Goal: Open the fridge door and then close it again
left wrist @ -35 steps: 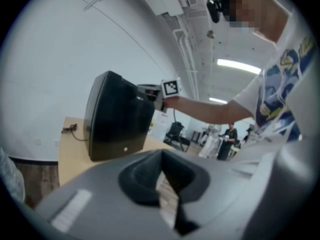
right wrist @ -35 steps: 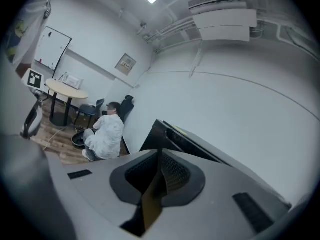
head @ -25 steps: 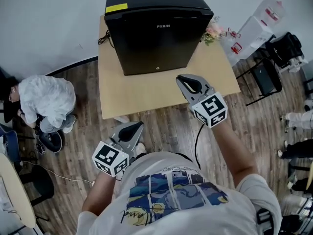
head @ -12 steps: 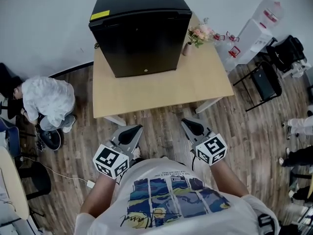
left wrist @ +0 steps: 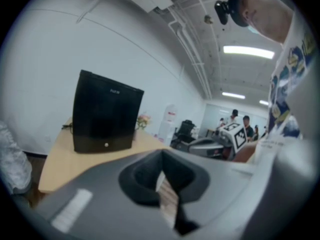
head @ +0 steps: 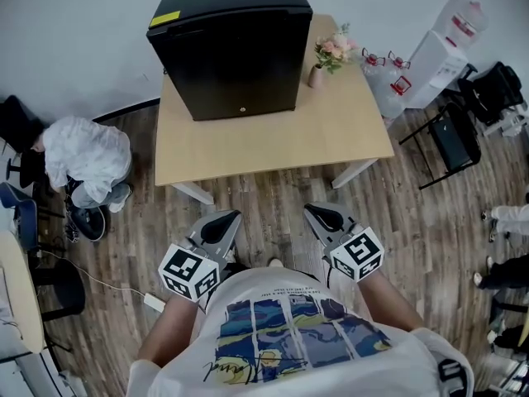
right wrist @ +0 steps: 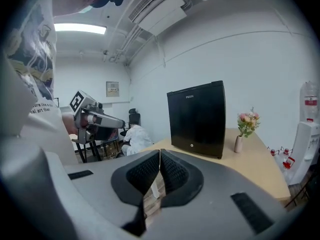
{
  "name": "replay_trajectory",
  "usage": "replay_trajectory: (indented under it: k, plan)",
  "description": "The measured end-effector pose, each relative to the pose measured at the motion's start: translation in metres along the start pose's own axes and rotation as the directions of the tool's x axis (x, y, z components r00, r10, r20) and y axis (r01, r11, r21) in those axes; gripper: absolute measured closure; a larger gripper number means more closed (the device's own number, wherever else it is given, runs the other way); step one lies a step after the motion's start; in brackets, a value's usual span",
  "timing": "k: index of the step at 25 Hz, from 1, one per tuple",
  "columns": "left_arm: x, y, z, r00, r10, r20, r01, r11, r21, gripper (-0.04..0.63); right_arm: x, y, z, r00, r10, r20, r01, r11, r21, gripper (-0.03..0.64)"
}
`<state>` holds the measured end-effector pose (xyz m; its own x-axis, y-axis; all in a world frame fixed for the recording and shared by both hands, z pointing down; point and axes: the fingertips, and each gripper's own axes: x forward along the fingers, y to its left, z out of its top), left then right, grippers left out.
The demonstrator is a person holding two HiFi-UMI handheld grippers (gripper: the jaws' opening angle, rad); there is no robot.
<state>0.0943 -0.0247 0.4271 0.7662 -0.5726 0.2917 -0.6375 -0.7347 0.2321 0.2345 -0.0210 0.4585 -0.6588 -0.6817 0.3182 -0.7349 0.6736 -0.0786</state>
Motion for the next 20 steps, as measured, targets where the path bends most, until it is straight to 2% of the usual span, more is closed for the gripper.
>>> replay_trajectory:
  k: [9,20]
  plan:
    - [-0.003,-0.019,-0.013,1.0,0.01,-0.01,-0.01,1.0,-0.006,0.586,-0.01,0.006,-0.005,1.0,0.026,0.017,-0.026,0.999,-0.019,0.603]
    - [-0.005,-0.04,-0.021,1.0,-0.015,-0.025,0.015,1.0,0.001,0.586,-0.021,0.028,-0.013,0.998,0.053,0.022,-0.053,0.999,-0.005,0.603]
